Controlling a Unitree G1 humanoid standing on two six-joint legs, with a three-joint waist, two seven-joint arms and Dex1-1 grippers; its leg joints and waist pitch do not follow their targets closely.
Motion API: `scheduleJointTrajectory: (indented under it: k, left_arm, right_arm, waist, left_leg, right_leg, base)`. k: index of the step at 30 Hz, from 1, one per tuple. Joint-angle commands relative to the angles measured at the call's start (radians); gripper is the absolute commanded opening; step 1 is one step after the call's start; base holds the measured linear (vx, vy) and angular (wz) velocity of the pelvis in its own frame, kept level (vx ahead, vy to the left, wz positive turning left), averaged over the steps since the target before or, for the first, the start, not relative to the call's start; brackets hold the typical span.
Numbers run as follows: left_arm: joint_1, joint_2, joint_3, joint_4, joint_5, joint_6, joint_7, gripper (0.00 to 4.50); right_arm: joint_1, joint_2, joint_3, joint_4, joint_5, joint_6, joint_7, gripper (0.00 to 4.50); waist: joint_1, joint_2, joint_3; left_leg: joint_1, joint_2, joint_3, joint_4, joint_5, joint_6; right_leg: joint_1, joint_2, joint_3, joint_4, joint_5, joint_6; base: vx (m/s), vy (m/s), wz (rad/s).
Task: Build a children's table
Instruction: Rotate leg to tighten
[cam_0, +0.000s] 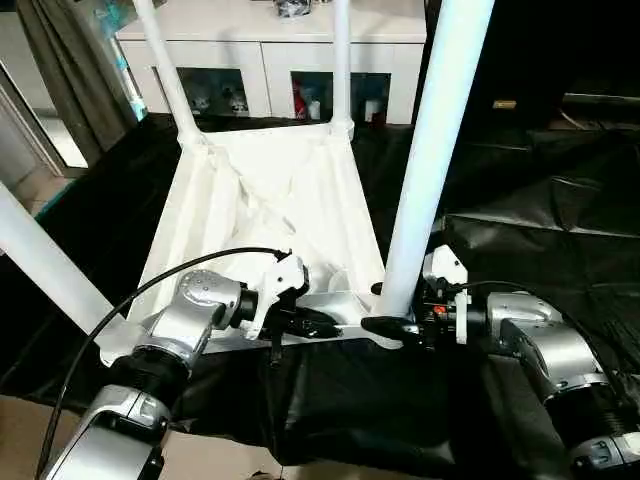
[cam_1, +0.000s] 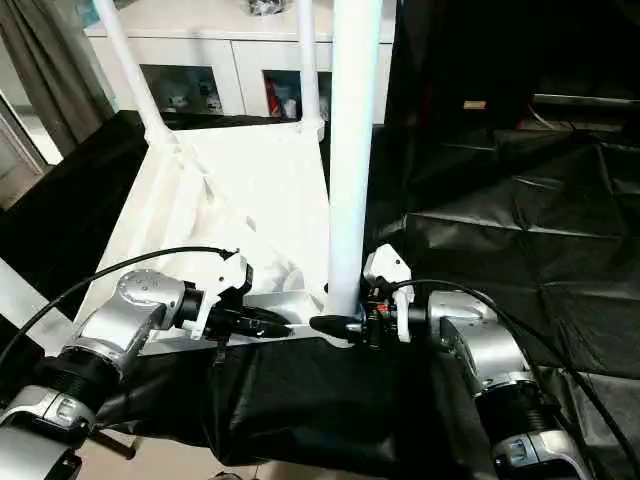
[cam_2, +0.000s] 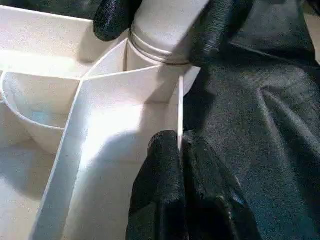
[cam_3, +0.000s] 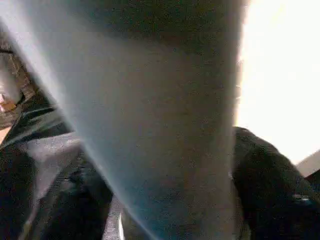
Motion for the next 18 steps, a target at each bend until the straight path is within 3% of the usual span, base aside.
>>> scheduleJointTrajectory:
  k: [1,3,5,8,11,13,15,16,18]
  left_arm:
    - [-0.007,-0.011,0.004,-0.033,-0.039,0.007,-0.009,0.0]
    - [-0.005,-0.012,0.004,-0.034,-0.039,0.006,-0.007,0.0]
    - [0.0,-0.022,0.006,-0.026,-0.029,-0.004,0.019,0.0]
    - [-0.016,-0.058,0.014,0.023,0.007,-0.023,0.13,0.0]
    - [-0.054,-0.117,0.039,0.086,0.031,-0.036,0.277,0.0]
    - [-0.084,-0.158,0.054,0.128,0.042,-0.046,0.371,0.0]
    - [-0.113,-0.19,0.062,0.168,0.056,-0.044,0.451,0.0]
    - [-0.131,-0.213,0.068,0.194,0.063,-0.044,0.507,0.0]
    - [-0.159,-0.252,0.08,0.231,0.066,-0.046,0.589,0.0]
  right_arm:
    - [0.013,0.012,0.026,-0.037,0.023,0.019,0.031,2.85]
    - [0.016,0.013,0.027,-0.04,0.024,0.023,0.029,2.77]
    - [0.025,0.023,0.02,-0.039,0.02,0.021,0.002,2.67]
    - [0.022,0.06,0.002,0.003,-0.022,0.002,-0.12,2.63]
    - [-0.007,0.129,-0.03,0.1,-0.09,-0.016,-0.349,2.61]
    - [-0.023,0.177,-0.054,0.155,-0.107,-0.012,-0.474,2.59]
    - [-0.035,0.218,-0.069,0.185,-0.11,-0.005,-0.553,2.59]
    - [-0.05,0.251,-0.079,0.212,-0.112,-0.005,-0.617,2.59]
    - [-0.077,0.309,-0.092,0.263,-0.12,-0.011,-0.721,2.59]
  waist:
    - [0.002,-0.02,-0.063]
    - [0.003,-0.02,-0.063]
    - [0.004,-0.013,-0.062]
    - [0.002,-0.015,-0.06]
    - [-0.01,-0.017,-0.049]
    - [-0.027,-0.012,-0.048]
    - [-0.035,-0.017,-0.049]
    - [-0.036,-0.012,-0.048]
    - [-0.047,-0.011,-0.047]
  left_leg:
    - [0.022,0.055,-0.021,-0.063,-0.194,0.087]
    - [0.023,0.055,-0.021,-0.063,-0.196,0.087]
    - [0.024,0.056,-0.021,-0.064,-0.212,0.079]
    - [0.025,0.056,-0.022,-0.067,-0.238,0.06]
    - [0.032,0.049,-0.027,-0.076,-0.333,0.011]
    - [0.038,0.047,-0.032,-0.078,-0.372,-0.02]
    - [0.037,0.044,-0.034,-0.079,-0.389,-0.023]
    - [0.044,0.043,-0.032,-0.077,-0.403,-0.017]
    - [0.042,0.04,-0.037,-0.079,-0.426,-0.024]
  right_leg:
    - [0.043,-0.053,0.029,-0.062,-0.151,-0.267]
    - [0.043,-0.053,0.029,-0.062,-0.155,-0.266]
    - [0.041,-0.053,0.03,-0.065,-0.17,-0.263]
    - [0.04,-0.053,0.031,-0.069,-0.195,-0.254]
    - [0.037,-0.056,0.029,-0.086,-0.365,-0.216]
    - [0.031,-0.055,0.03,-0.092,-0.424,-0.194]
    - [0.033,-0.054,0.029,-0.097,-0.45,-0.176]
    - [0.023,-0.054,0.032,-0.103,-0.461,-0.171]
    - [0.026,-0.055,0.027,-0.107,-0.514,-0.155]
  base:
    - [0.0,0.0,0.0]
    - [0.0,0.0,0.0]
    - [0.0,0.0,0.0]
    - [0.0,0.0,0.0]
    - [0.0,0.0,0.0]
    - [0.0,0.0,0.0]
    - [0.0,0.0,0.0]
    - [0.0,0.0,0.0]
    - [0.0,0.0,0.0]
